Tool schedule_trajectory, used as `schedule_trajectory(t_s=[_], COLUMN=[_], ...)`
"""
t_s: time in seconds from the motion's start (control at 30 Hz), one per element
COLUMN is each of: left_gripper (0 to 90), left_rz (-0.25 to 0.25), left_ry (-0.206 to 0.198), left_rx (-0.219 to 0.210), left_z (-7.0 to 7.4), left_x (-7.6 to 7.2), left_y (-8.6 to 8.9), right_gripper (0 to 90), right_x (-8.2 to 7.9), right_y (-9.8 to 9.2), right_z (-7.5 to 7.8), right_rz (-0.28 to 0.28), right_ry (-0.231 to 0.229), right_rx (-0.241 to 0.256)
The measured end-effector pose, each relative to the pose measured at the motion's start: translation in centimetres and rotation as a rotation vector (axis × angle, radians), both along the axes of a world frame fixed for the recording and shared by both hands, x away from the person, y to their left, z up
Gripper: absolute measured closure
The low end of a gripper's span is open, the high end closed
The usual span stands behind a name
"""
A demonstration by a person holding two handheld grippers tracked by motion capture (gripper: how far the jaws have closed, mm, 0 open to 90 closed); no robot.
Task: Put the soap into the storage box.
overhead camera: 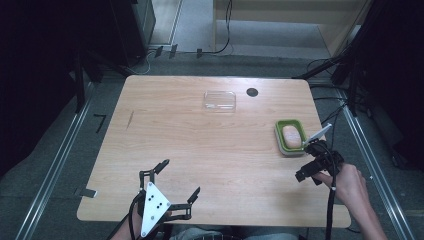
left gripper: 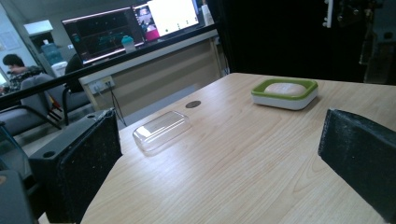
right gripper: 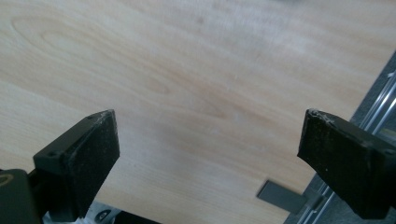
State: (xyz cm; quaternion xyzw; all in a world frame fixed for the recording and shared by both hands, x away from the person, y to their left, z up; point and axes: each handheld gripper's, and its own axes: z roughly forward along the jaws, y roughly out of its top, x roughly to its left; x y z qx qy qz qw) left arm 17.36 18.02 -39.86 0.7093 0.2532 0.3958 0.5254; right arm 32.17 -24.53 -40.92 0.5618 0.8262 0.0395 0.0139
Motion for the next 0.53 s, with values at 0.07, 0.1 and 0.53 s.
schedule_trajectory(t_s=[0.07,0.1,0.53], left_gripper=[0.0,0.0,0.0], left_rz=[0.002,0.003,0.002], left_ry=[-0.001,-0.001,-0.004], left_rx=[-0.003,-0.004,-0.001], left_z=[0.0,0.0,0.0], left_x=[0.0,0.0,0.1], left_y=[0.0,0.0,0.0], right_gripper=[6.1,6.1,8.7], right_x=[-0.5,-0.7,-1.7], right_y=[-0.1,-0.2,-0.9], right_z=[-0.6,-0.9,-4.0], right_rz=[0.002,0.007,0.015], right_ry=[0.014,0.020,0.066], right_rx=[0.001,0.000,-0.005])
